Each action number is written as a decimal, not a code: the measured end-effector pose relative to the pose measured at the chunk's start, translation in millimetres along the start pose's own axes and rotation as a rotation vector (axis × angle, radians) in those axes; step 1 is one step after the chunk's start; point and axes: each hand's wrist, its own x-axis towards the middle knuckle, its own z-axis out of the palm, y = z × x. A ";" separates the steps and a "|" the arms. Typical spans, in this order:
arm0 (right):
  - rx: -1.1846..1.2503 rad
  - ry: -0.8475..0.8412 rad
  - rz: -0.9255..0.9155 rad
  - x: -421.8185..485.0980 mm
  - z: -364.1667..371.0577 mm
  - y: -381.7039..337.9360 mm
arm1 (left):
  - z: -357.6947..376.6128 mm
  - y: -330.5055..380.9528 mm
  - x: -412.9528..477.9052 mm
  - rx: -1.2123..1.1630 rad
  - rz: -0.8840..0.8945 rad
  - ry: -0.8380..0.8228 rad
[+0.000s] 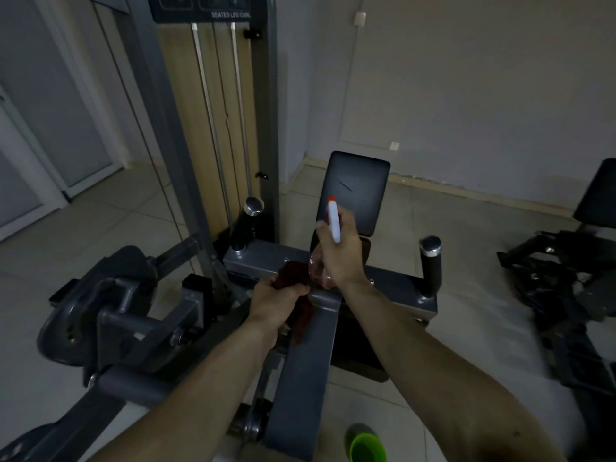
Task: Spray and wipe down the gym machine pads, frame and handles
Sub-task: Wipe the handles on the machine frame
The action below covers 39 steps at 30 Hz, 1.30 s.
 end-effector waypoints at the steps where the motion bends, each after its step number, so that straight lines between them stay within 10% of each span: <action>1: -0.010 -0.016 -0.001 -0.4 2.0 1.5 | -1.5 -0.5 3.0 -0.010 -0.005 -0.005; 8: -0.180 -0.222 0.137 -22.5 -26.3 16.1 | 2.7 -5.0 0.9 0.004 0.002 -0.106; 13: 0.031 0.223 0.187 -97.7 -66.3 4.5 | 22.5 -17.2 -18.5 0.102 0.122 -0.304; 17: 0.623 0.187 0.879 -141.6 -72.1 17.1 | 33.7 -23.6 -35.9 0.646 0.352 -0.667; 19: 0.818 0.221 0.981 -148.9 -77.3 34.4 | 31.1 -25.1 -42.5 0.898 0.485 -0.560; 24: 0.543 0.376 0.769 -129.4 -77.2 68.3 | 6.2 -35.5 -19.5 1.027 0.721 0.004; 29: -0.225 0.001 0.081 -103.9 -51.9 99.1 | 21.7 -38.8 9.9 1.209 0.359 -0.179; 35: -0.393 0.019 0.060 -94.8 -36.9 124.5 | 27.6 -49.9 17.2 1.304 0.352 -0.178; 39: -0.017 0.128 0.492 -77.5 -30.2 104.9 | 29.6 -44.9 16.7 1.339 0.319 -0.197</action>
